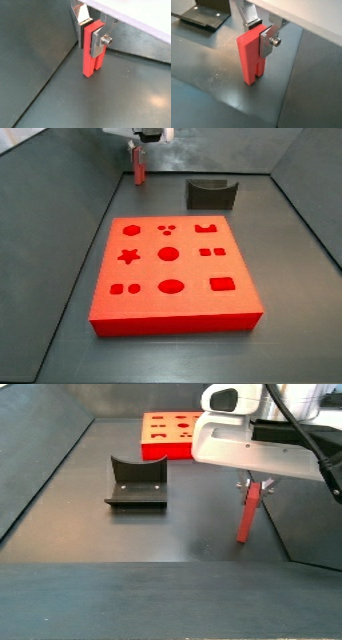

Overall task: Pick up the double-square object. Move up. Move to above the board. Insert the double-square object.
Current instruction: Pick up the double-square object, then move up, then move to above the board.

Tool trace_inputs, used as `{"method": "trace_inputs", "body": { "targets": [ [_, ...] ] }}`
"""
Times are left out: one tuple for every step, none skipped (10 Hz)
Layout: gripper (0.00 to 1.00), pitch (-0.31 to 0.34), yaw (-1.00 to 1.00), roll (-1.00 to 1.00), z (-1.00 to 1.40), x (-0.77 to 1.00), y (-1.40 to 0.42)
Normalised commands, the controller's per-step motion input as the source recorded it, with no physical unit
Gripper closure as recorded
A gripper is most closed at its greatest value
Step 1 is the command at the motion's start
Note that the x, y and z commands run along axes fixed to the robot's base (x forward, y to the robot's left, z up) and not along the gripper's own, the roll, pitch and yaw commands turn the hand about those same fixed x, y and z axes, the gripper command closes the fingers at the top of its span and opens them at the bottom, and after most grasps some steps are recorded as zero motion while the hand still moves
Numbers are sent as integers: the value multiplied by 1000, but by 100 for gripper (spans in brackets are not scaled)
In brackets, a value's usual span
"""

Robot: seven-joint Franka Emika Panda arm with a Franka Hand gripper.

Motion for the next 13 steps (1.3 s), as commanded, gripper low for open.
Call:
{"method": "trace_inputs", "body": {
  "targets": [
    [100,0,0,0,0,0,0],
    [100,0,0,0,833,0,0],
    [100,2,-1,0,830,-1,-2],
    [100,31,-13,19,680,-28,-3],
    [100,38,-16,33,593,-30,-2],
    [100,45,-14,52,453,-31,0],
    [100,57,-6,74,261,-29,2],
    [100,-94,186,216,1000,233,-113],
    [100,-89,189,221,1000,240,-115],
    [100,-1,137,210,1000,217,-112],
    [100,49,92,173,1000,201,-105],
    [100,96,44,103,1000,183,-93],
    [100,103,34,86,1000,174,-90]
  ]
}}
